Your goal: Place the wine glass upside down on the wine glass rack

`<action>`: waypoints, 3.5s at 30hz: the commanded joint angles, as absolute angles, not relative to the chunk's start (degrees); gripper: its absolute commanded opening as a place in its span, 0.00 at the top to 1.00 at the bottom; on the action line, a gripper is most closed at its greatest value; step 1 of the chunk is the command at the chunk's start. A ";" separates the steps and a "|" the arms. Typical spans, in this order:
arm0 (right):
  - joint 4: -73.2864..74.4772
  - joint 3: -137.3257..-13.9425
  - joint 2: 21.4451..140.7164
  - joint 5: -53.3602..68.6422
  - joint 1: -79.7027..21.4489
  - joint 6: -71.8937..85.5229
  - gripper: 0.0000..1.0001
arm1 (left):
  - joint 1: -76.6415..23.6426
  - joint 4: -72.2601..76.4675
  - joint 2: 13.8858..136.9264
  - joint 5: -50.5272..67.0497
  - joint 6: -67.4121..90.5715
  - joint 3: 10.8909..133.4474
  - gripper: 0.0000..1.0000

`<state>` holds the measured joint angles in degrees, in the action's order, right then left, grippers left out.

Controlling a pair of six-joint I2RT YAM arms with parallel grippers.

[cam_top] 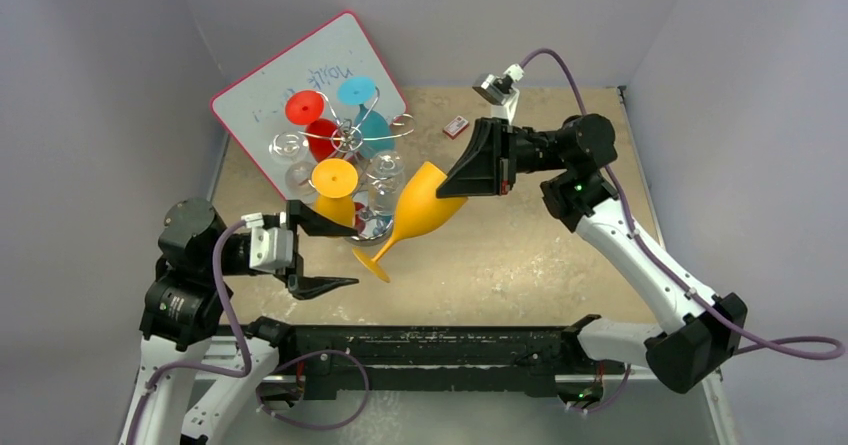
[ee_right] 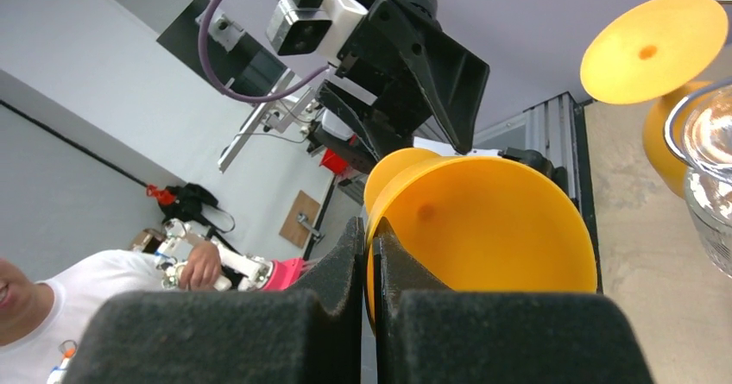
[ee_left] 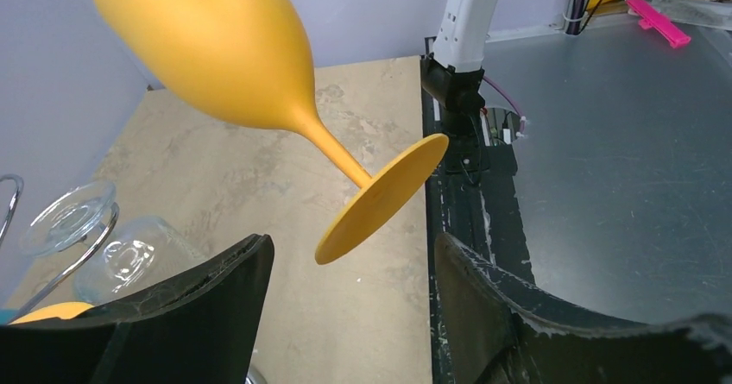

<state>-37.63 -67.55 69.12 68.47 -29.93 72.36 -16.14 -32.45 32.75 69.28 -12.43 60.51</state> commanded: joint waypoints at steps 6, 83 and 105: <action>-43.68 -72.93 72.60 67.37 -33.20 74.19 1.00 | -15.86 -39.10 36.00 73.62 -22.37 63.89 0.40; -11.69 -82.91 65.90 37.18 -36.97 27.12 0.55 | -15.91 -18.38 35.44 35.38 9.82 68.87 1.00; -20.25 -88.72 76.59 37.41 -47.72 34.16 0.65 | -15.91 -6.00 39.88 39.16 39.95 69.25 1.00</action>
<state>-13.65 -86.13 76.42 37.12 -46.74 31.05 -16.14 -11.27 39.92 38.20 35.42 69.28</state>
